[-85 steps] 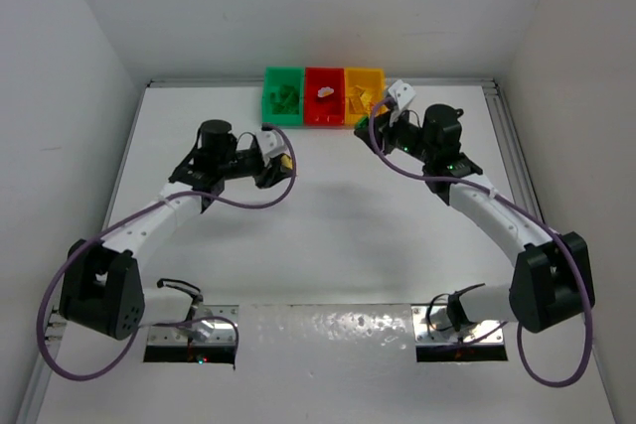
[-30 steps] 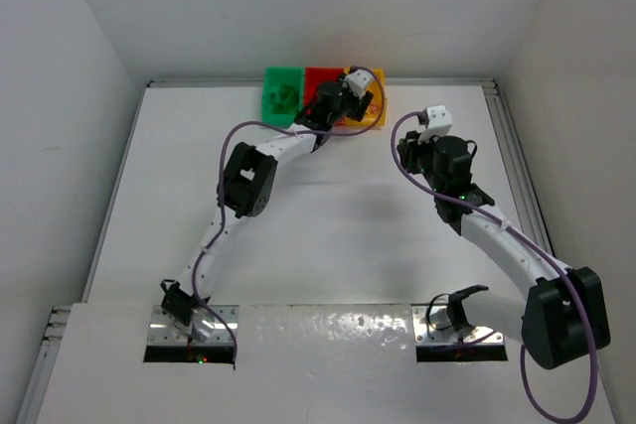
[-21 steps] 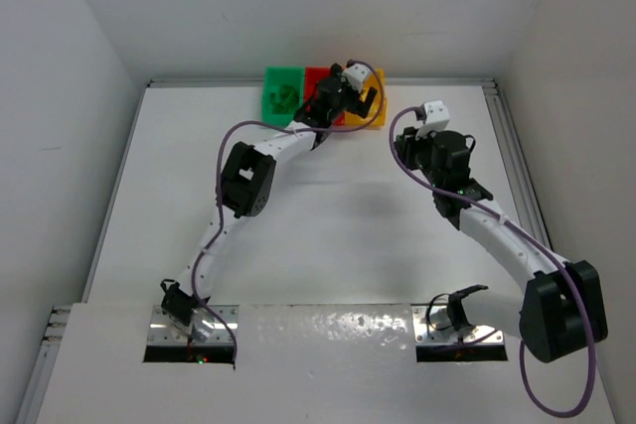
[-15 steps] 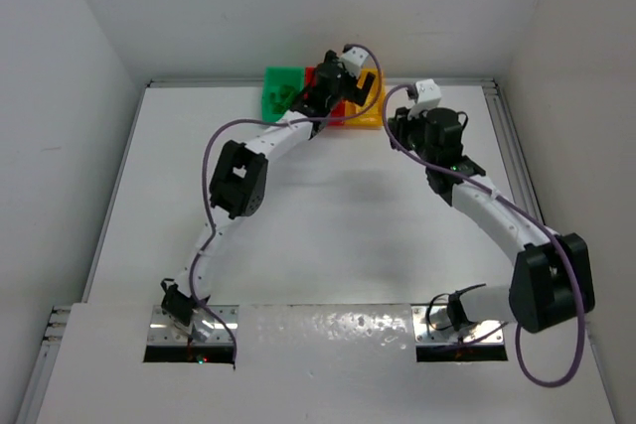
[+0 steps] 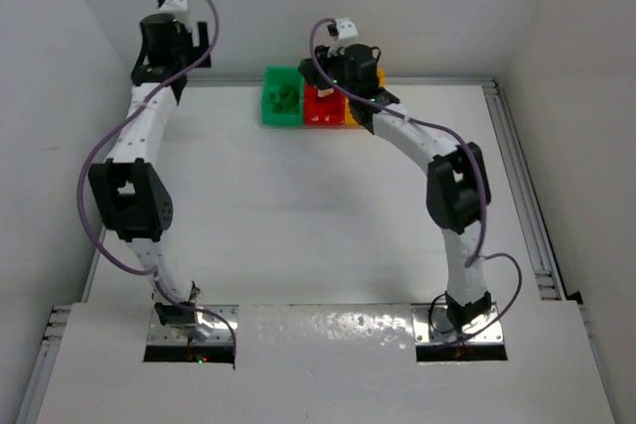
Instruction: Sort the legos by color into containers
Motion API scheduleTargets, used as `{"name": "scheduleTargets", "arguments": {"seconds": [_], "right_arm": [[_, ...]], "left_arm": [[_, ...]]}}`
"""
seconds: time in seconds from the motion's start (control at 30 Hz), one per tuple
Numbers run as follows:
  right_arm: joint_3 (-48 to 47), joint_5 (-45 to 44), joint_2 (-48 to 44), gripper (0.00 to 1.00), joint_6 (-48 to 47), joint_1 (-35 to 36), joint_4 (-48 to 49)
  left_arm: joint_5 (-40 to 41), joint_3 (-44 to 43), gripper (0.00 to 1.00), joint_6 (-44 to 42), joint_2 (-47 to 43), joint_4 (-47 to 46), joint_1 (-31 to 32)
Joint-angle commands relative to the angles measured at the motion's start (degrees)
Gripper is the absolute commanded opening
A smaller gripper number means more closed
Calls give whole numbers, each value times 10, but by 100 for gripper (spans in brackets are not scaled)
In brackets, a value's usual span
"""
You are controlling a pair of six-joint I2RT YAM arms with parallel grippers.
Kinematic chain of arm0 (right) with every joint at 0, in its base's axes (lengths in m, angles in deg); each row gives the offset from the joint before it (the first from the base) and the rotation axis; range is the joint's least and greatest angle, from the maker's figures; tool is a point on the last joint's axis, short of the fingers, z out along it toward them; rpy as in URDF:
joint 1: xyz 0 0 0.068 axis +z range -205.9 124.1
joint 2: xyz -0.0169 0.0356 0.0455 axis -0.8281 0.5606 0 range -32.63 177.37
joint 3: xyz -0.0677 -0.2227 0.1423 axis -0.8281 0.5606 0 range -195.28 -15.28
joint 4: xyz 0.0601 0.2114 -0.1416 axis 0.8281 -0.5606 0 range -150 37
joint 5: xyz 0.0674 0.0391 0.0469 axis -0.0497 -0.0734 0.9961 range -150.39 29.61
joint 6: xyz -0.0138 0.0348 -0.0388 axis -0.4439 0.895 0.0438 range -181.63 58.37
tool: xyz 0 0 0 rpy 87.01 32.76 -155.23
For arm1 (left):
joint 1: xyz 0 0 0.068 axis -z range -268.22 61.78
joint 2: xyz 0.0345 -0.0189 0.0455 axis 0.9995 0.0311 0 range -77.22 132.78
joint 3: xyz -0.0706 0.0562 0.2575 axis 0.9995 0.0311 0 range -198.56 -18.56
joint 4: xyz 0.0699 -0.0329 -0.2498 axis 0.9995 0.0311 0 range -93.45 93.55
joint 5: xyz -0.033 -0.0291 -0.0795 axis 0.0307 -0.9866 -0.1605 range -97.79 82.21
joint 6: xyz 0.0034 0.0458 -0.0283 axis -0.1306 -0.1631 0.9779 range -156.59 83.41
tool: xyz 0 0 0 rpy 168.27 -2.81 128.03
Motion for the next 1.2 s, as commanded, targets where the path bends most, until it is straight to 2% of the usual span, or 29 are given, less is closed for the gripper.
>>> {"name": "scheduleTargets", "arguments": {"seconds": [0.0,0.13,0.23,0.43,0.53,0.6,0.7,0.73,0.83,0.93,1.1,1.13,1.17], "right_arm": [[-149,-11,112,0,133,18,64],[-271,-61,231,0,207,30,81],[-341,-95,308,0,219,44,94],[-346,-160,372,0,201,54,125],[-381,-133,403,0,191,55,96],[-368,-131,395,0,189,57,95],[-335,-132,375,12,176,59,108],[-336,-134,372,30,172,58,108],[-335,-132,366,62,155,58,119],[-337,-114,354,70,143,57,132],[-311,-124,314,76,132,58,144],[-301,-123,301,79,128,58,144],[-273,-120,282,87,112,56,142]], "left_arm": [[-2,89,89,3,-56,101,-37],[-31,169,87,8,-100,135,-87],[-33,228,85,26,-123,124,-113],[-50,270,82,51,-132,119,-124],[-61,271,82,61,-127,120,-126],[-68,271,82,63,-122,118,-126],[-76,272,82,62,-117,113,-126],[-77,272,82,60,-115,113,-126],[-97,272,82,60,-114,116,-126],[-110,271,82,62,-115,118,-126],[-112,263,82,53,-116,119,-126],[-112,260,82,45,-117,123,-126],[-112,256,82,39,-118,125,-126]]}}
